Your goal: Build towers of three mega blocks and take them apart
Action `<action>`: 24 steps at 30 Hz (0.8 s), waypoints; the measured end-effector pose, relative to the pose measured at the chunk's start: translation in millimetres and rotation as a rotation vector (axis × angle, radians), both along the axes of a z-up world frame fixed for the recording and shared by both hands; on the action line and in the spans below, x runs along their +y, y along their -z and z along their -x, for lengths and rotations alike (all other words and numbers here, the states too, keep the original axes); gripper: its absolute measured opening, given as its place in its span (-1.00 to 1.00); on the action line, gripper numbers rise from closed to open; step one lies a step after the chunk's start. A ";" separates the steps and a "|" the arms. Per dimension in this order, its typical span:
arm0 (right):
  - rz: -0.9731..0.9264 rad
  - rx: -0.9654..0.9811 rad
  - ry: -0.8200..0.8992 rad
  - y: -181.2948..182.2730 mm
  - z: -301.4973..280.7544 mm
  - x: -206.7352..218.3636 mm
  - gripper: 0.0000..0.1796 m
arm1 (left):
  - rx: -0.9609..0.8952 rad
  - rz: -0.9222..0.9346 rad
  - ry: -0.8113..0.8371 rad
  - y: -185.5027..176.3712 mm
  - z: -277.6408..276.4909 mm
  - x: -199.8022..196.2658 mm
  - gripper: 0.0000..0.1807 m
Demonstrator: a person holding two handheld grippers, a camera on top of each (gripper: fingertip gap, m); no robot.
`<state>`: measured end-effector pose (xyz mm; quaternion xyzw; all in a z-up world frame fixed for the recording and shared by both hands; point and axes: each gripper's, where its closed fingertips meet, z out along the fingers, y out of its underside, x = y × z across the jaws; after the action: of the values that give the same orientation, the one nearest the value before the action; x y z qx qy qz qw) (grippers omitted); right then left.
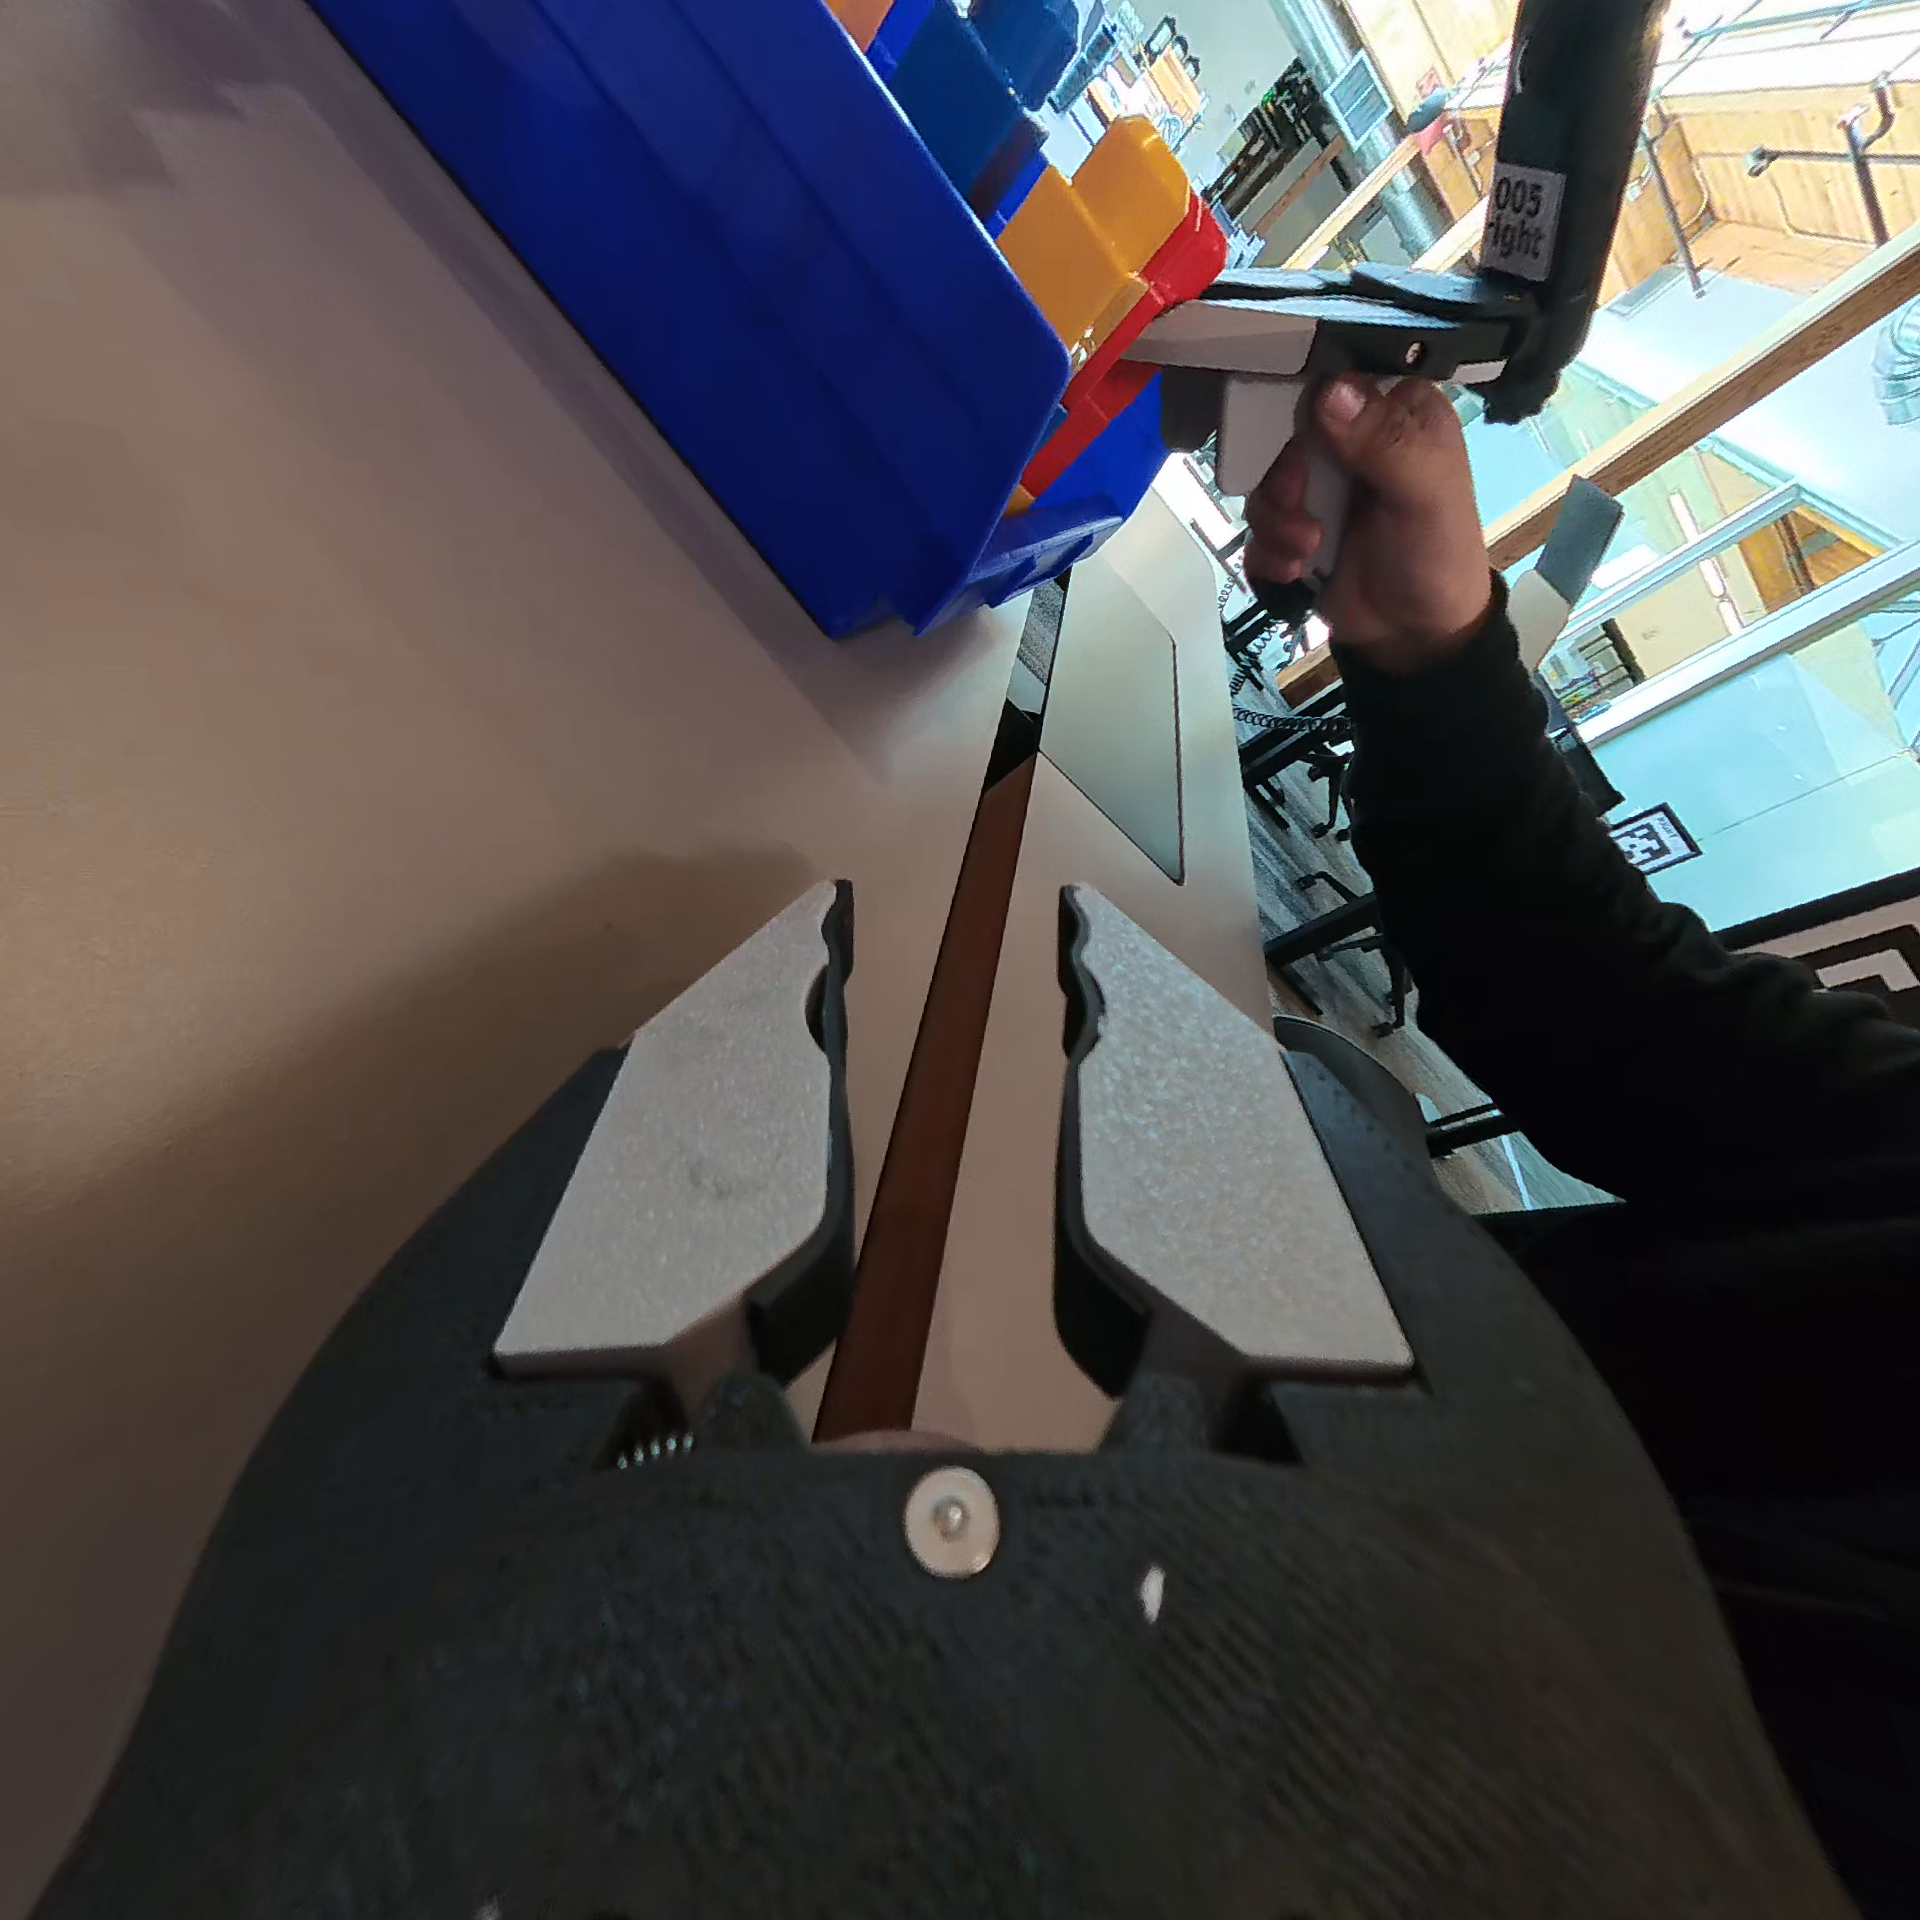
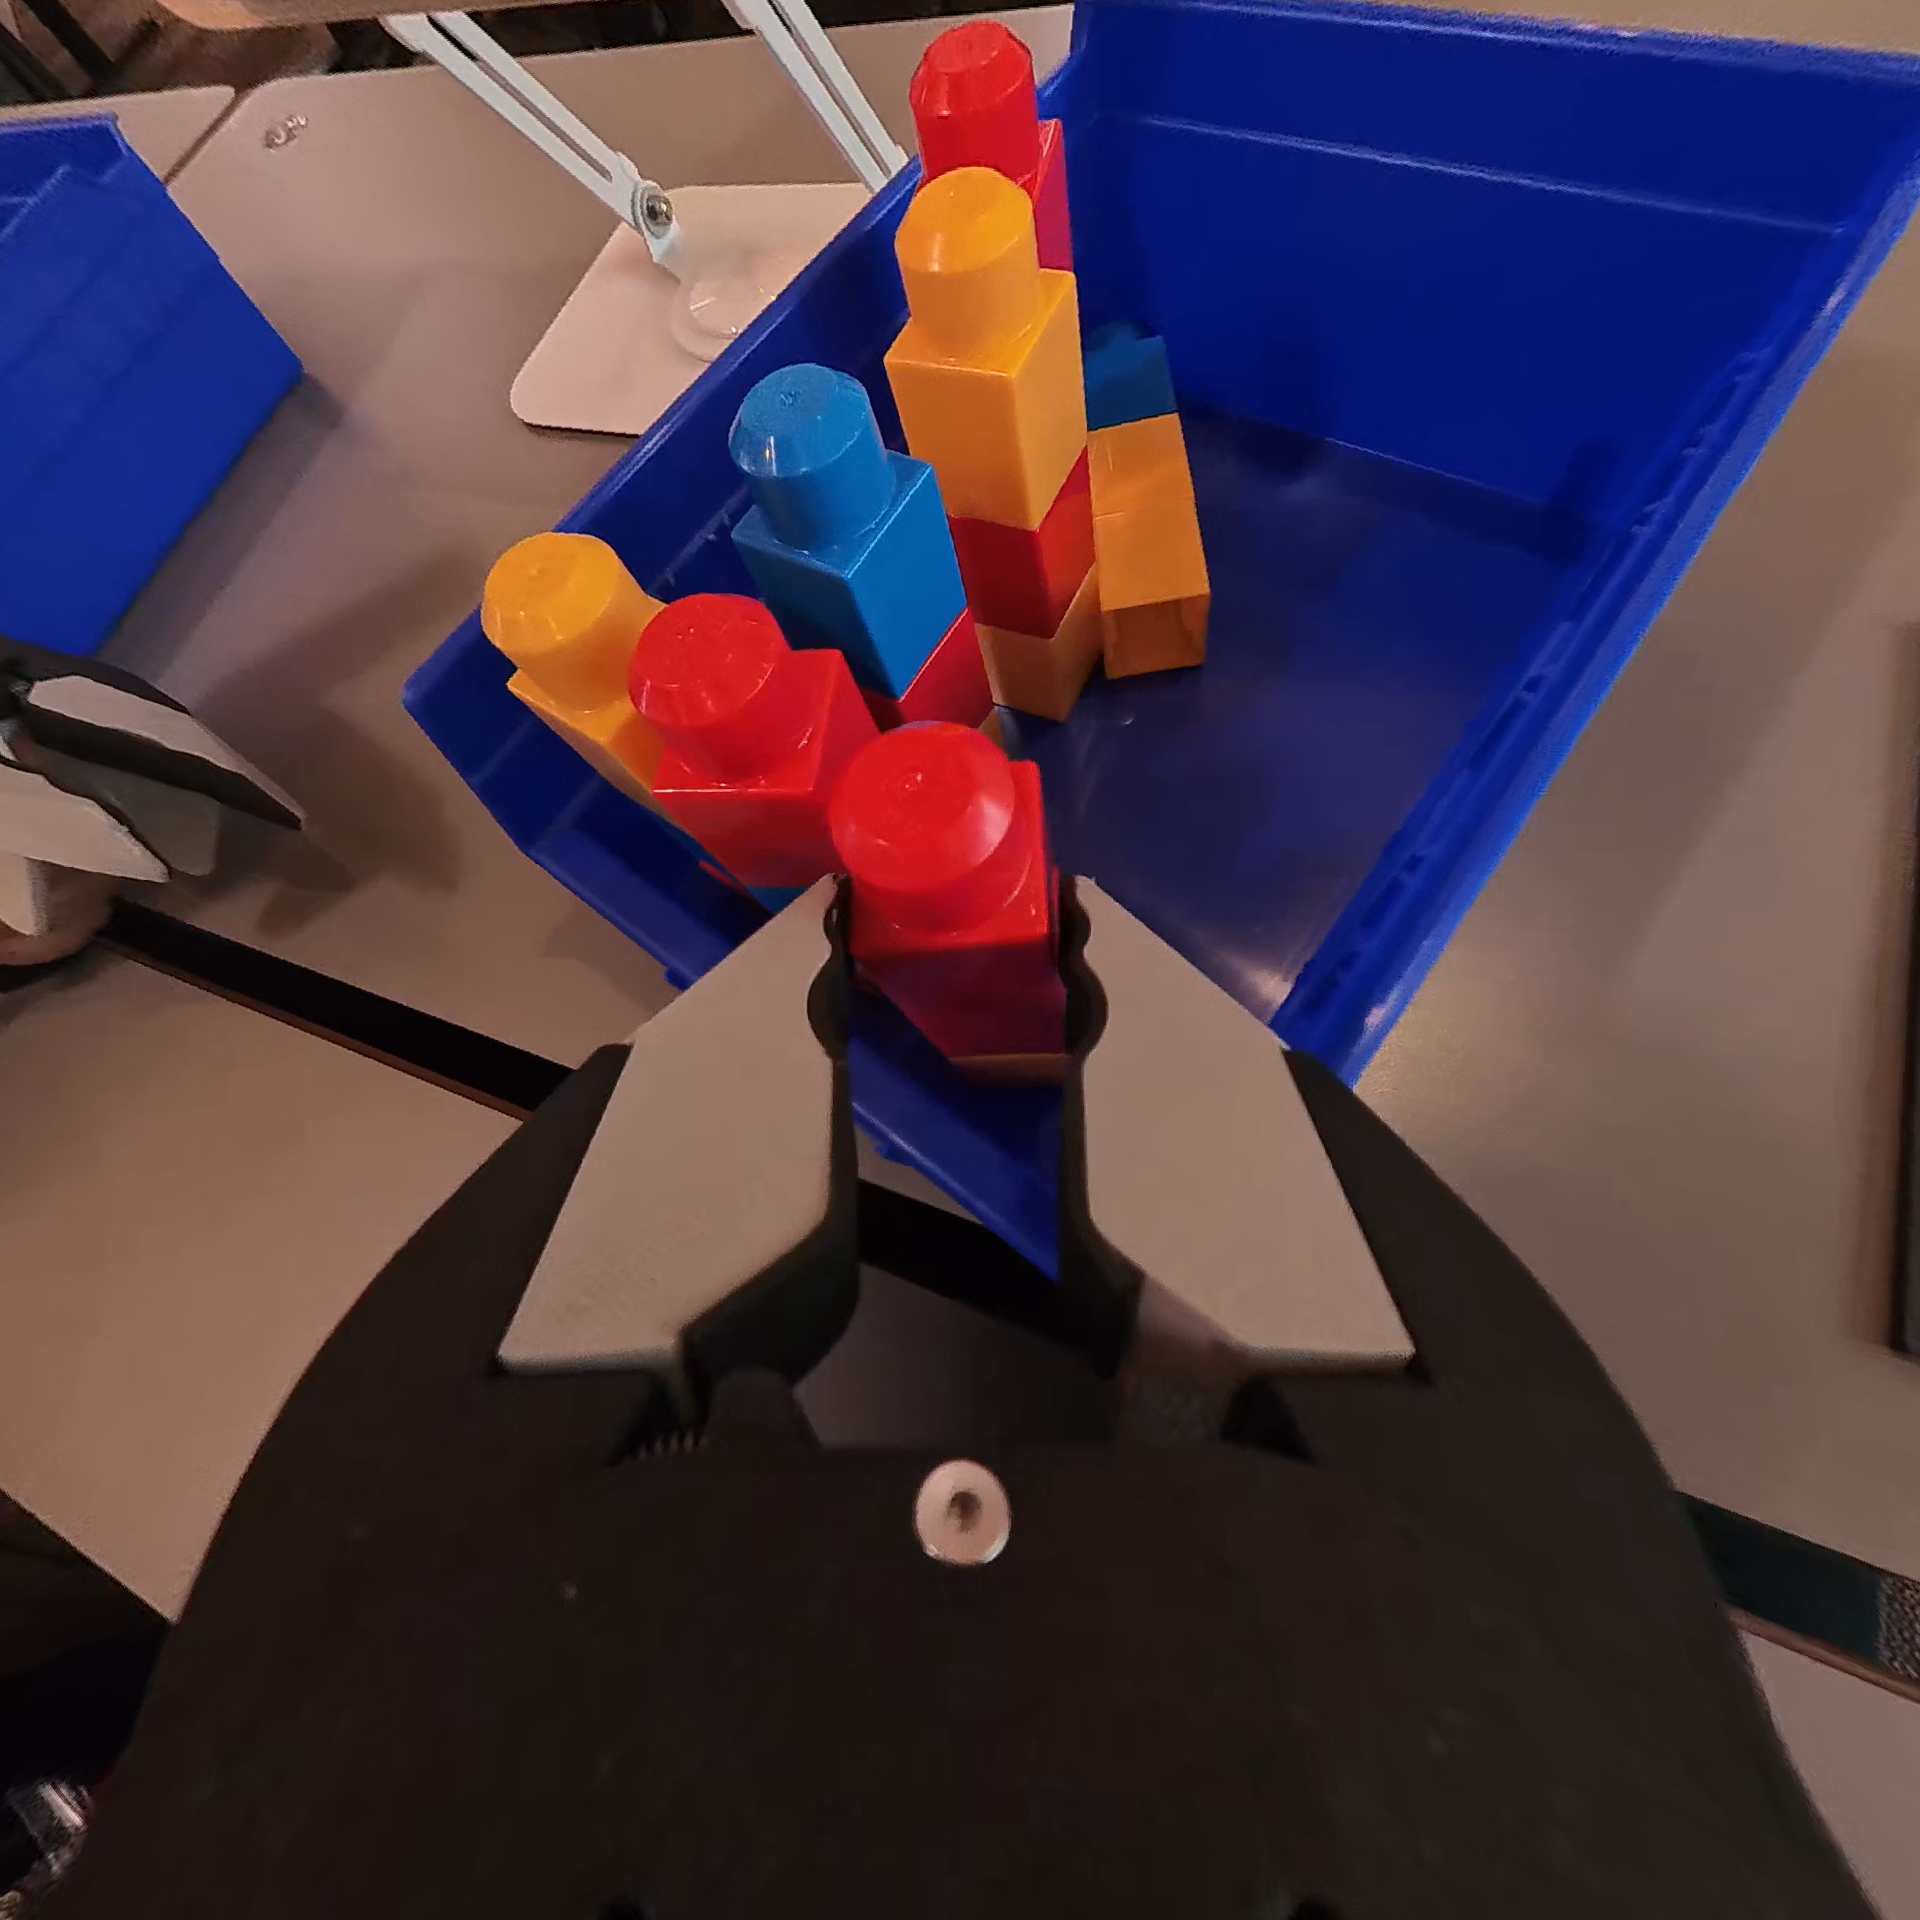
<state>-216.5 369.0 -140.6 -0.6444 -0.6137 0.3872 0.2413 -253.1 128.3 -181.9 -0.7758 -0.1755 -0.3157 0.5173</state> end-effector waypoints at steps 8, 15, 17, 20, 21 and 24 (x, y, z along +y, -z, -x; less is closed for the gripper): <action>-0.036 0.016 -0.079 -21.7 -4.7 -5.1 -0.32 | -0.005 0.002 0.005 0.5 -0.4 0.0 -0.58; -0.066 0.171 -0.022 -91.4 25.6 28.2 -0.42 | 0.016 0.017 0.008 2.4 -1.8 0.6 -0.58; -0.087 0.123 0.017 -93.1 49.3 51.1 -0.41 | 0.024 0.022 0.010 3.0 -2.5 0.8 -0.58; -0.049 -0.075 0.001 -61.0 86.1 66.2 -0.37 | 0.014 0.016 0.007 2.4 -1.5 0.6 -0.58; -0.045 -0.146 -0.010 -46.4 97.0 67.5 -0.36 | 0.006 0.014 0.005 2.1 -0.6 0.4 -0.58; -0.113 -0.320 -0.020 -5.4 126.3 74.9 -0.36 | -0.004 0.010 -0.002 1.6 1.8 -0.5 -0.58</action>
<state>-342.8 443.9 -135.2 -0.6772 -0.6714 0.2468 0.1724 -254.9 127.8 -183.5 -0.7776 -0.1791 -0.3159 0.5133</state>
